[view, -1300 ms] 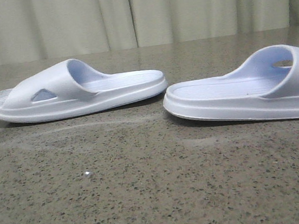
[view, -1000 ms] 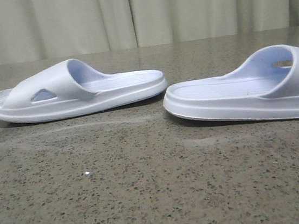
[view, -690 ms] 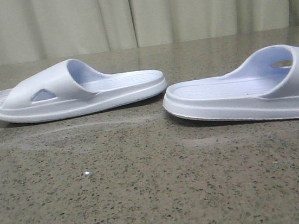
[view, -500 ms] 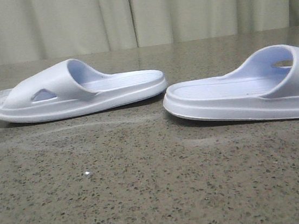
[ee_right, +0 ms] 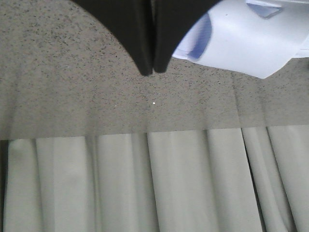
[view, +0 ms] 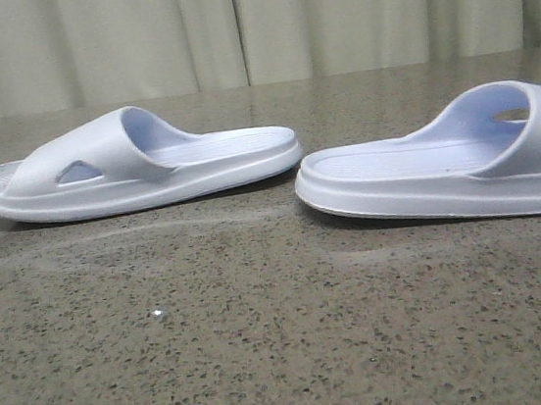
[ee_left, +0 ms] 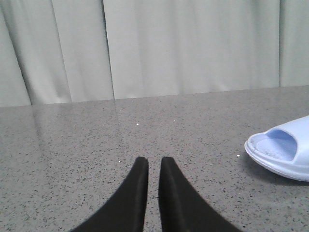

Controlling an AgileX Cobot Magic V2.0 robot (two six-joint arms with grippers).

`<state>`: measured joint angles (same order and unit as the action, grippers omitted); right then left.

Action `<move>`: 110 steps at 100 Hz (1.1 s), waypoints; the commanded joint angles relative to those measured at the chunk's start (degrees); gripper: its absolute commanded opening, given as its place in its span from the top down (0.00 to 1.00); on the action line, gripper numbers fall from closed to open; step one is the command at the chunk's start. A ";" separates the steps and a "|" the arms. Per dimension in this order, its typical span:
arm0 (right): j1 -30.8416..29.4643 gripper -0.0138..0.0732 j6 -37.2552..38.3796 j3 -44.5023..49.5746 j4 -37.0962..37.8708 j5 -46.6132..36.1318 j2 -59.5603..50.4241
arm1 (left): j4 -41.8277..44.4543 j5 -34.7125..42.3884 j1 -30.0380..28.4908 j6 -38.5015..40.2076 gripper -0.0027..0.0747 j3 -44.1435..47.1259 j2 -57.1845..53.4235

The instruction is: Insert blue slippers together front up

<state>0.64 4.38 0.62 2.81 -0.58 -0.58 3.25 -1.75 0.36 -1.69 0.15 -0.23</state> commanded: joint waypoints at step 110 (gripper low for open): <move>-0.02 0.96 0.78 -26.55 -9.05 18.84 11.17 | -30.73 -12.80 0.39 0.58 0.95 -27.67 15.50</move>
<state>0.64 4.99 -18.83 -5.55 18.45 5.53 -29.08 -13.64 0.36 -1.60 -19.40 8.68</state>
